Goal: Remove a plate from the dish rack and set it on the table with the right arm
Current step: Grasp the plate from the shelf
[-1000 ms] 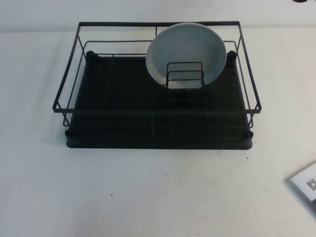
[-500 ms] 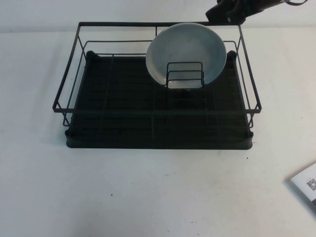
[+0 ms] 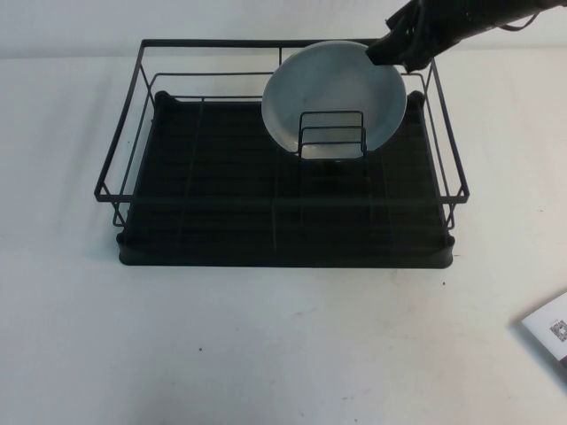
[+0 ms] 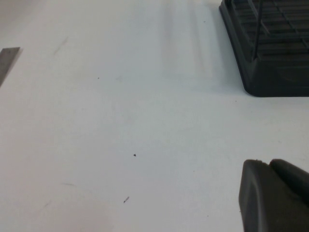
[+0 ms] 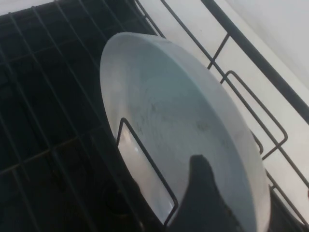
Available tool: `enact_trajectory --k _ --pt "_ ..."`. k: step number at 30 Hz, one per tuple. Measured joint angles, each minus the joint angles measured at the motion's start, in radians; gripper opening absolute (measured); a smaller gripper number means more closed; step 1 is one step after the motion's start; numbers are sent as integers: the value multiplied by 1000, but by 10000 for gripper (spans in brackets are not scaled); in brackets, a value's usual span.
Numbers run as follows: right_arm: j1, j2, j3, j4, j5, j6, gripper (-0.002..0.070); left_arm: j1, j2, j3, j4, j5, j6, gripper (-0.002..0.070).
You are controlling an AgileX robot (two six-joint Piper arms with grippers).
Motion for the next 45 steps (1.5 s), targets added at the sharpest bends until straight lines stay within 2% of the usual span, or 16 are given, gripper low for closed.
enact_trajectory --k 25,37,45 --pt "4 90 -2 26 -79 -72 403 0 0 0 0 0 0 -6" --pt "10 109 -2 41 -94 -83 344 0 0 0 0 0 0 -6" --pt "10 109 -7 42 -87 -83 239 0 0 0 0 0 0 -6"
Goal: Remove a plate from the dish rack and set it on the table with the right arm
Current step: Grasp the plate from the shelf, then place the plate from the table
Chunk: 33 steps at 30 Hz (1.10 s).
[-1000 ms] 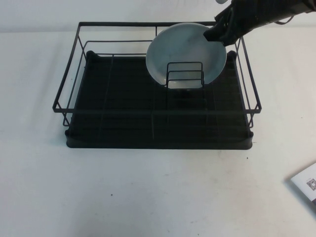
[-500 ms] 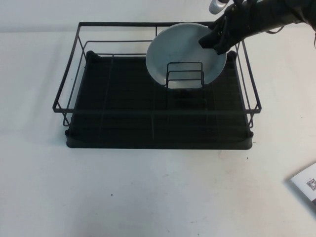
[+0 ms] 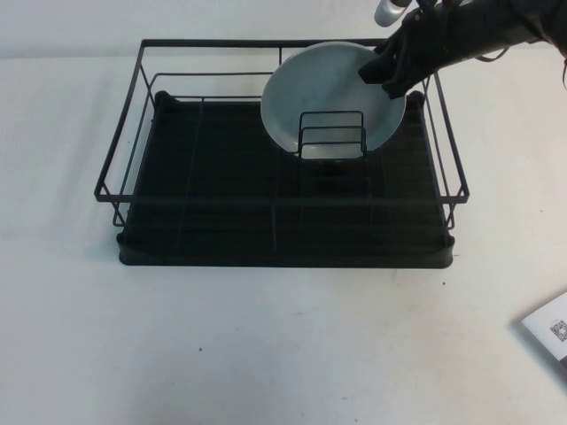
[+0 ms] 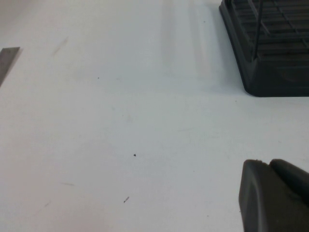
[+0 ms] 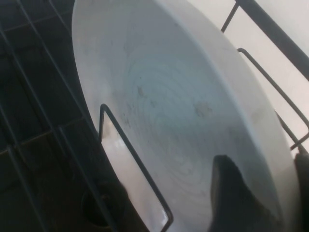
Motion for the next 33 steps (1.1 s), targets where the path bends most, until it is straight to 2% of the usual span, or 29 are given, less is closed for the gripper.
enact_trajectory --k 8,15,27,33 --pt "0 0 -2 0 0 0 209 0 0 0 0 0 0 -6" --pt "0 -4 -2 -9 -24 -18 83 0 0 0 0 0 0 -6" --pt "0 -104 -74 -21 71 -16 67 0 0 0 0 0 0 -6" --pt "1 -247 -83 -137 187 142 59 0 0 0 0 0 0 -6"
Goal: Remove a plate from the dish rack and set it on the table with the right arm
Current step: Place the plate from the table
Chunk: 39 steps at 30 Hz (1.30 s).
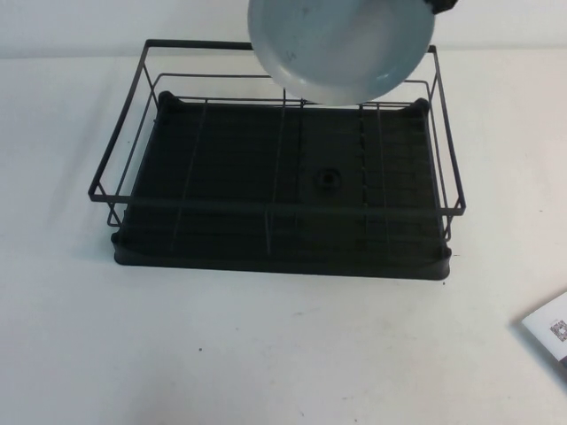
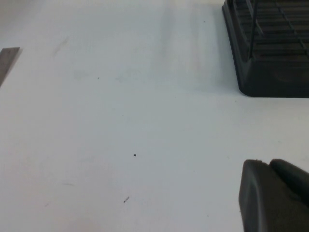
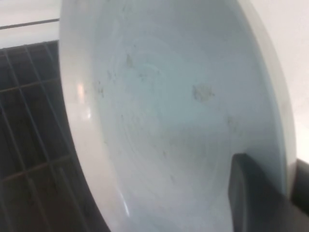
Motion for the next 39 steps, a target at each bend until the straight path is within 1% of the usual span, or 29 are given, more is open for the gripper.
enact_trajectory --k 7,9,12,15,18,21,24,28,33,36,39 --pt "0 -229 -8 -232 167 303 60 0 0 0 0 0 0 -6" --pt "0 -289 -5 -273 193 382 60 0 0 0 0 0 0 -6" --pt "0 -401 70 -307 198 470 60 0 0 0 0 0 0 -6" --pt "0 -539 225 -318 200 546 60 0 0 0 0 0 0 -6" --pt "16 -676 474 -343 171 617 60 0 0 0 0 0 0 -6" --pt "52 -814 754 -355 45 686 59 0 0 0 0 0 0 -6" --pt "97 -937 1026 -348 -99 799 60 0 0 0 0 0 0 -6" --pt "130 -1043 1325 -267 -244 944 60 0 0 0 0 0 0 -6" --pt "138 -1021 1493 -84 -309 972 59 0 0 0 0 0 0 -6" --pt "138 -959 1550 60 -354 912 59 0 0 0 0 0 0 -6" --pt "138 -882 1589 236 -395 779 59 0 0 0 0 0 0 -6"
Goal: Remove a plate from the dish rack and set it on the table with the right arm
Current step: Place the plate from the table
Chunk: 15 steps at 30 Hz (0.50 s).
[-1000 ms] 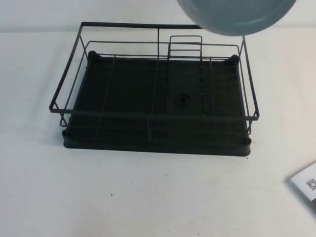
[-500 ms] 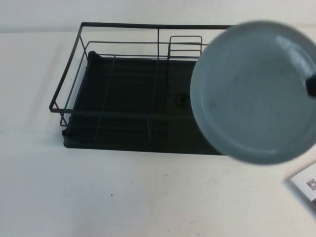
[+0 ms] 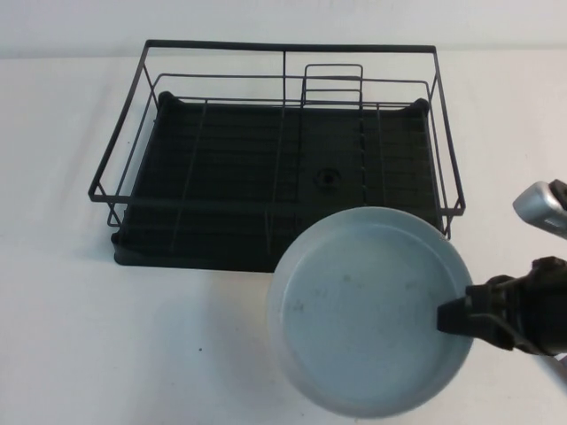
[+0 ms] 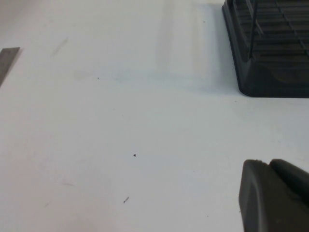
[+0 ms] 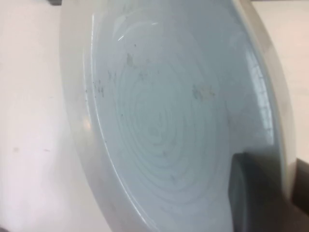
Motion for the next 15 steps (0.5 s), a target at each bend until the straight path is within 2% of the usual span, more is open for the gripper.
enact_trajectory --k 8,15 --pt "0 249 12 384 -70 -345 59 0 0 0 0 0 0 -6" --pt "0 391 12 505 -87 -463 59 0 0 0 0 0 0 -6"
